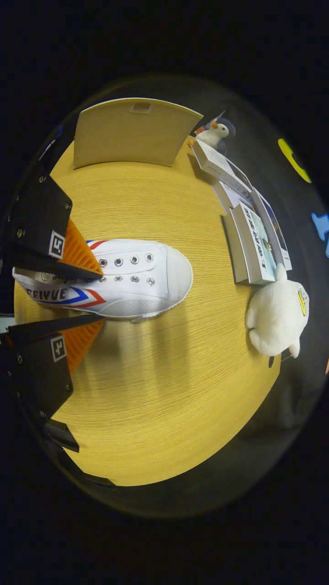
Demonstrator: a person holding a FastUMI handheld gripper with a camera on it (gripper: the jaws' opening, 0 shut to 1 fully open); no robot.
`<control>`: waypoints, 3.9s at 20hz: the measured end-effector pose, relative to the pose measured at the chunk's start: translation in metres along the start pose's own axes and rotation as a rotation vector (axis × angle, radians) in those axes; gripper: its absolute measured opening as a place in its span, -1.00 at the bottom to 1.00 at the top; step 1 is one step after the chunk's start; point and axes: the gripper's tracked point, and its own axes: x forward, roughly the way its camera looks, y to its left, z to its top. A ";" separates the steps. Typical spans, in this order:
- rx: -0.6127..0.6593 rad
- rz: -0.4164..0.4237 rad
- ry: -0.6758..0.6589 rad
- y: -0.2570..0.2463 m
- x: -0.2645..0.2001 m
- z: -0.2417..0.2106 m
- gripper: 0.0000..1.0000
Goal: Open the storage box then place both shoes into the box .Put the left shoe in first, then the right shoe, with the right side of both shoes facing outward in a uniform manner.
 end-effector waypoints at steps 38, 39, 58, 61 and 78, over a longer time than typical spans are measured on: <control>0.025 0.284 -0.146 0.210 -0.132 0.053 -0.90; 0.020 0.295 -0.149 0.220 -0.134 0.056 -0.90; -0.088 0.251 -0.088 0.334 -0.081 0.030 -0.90; -0.109 0.207 -0.099 0.333 -0.070 0.029 -0.91; -0.203 0.265 -0.424 0.272 -0.175 0.062 0.99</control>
